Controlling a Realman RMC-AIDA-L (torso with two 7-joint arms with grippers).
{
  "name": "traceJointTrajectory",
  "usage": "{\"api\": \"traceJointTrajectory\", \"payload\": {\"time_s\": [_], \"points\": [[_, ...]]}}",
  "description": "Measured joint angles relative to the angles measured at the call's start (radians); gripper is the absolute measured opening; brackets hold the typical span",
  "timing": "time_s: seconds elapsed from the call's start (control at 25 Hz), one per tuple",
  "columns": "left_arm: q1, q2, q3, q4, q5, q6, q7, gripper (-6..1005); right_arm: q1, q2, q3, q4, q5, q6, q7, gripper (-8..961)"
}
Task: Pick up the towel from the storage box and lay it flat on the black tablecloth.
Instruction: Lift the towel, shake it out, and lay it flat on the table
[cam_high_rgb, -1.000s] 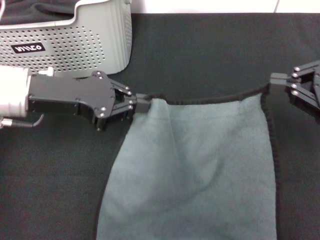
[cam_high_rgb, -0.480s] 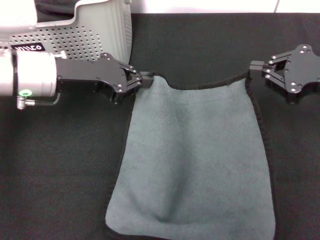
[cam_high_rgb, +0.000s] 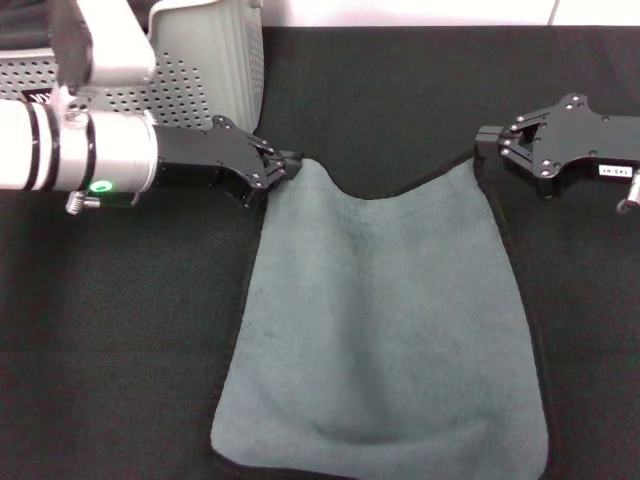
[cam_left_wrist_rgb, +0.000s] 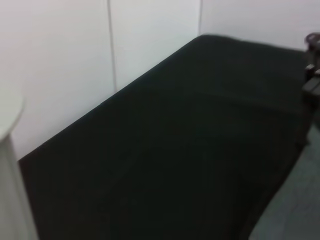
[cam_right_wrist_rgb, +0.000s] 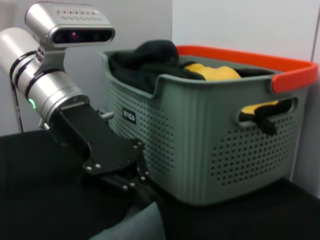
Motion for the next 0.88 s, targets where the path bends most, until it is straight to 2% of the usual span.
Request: {"api": "traceJointTrajectory", "payload": {"time_s": [0.48, 0.68, 0.88], "points": [[0.007, -0.002, 0.103, -0.027, 0.012, -0.149, -0.005, 24, -0.019, 0.001, -0.002, 0.002, -0.042, 0.061, 0.037, 15], [0.008, -0.004, 0.150, -0.035, 0.012, -0.180, -0.003, 24, -0.029, 0.002, -0.014, 0.015, -0.052, 0.104, 0.043, 16], [0.011, -0.008, 0.159, -0.040, 0.007, -0.185, 0.004, 24, -0.037, 0.005, -0.046, 0.028, -0.051, 0.164, 0.043, 17]]}}
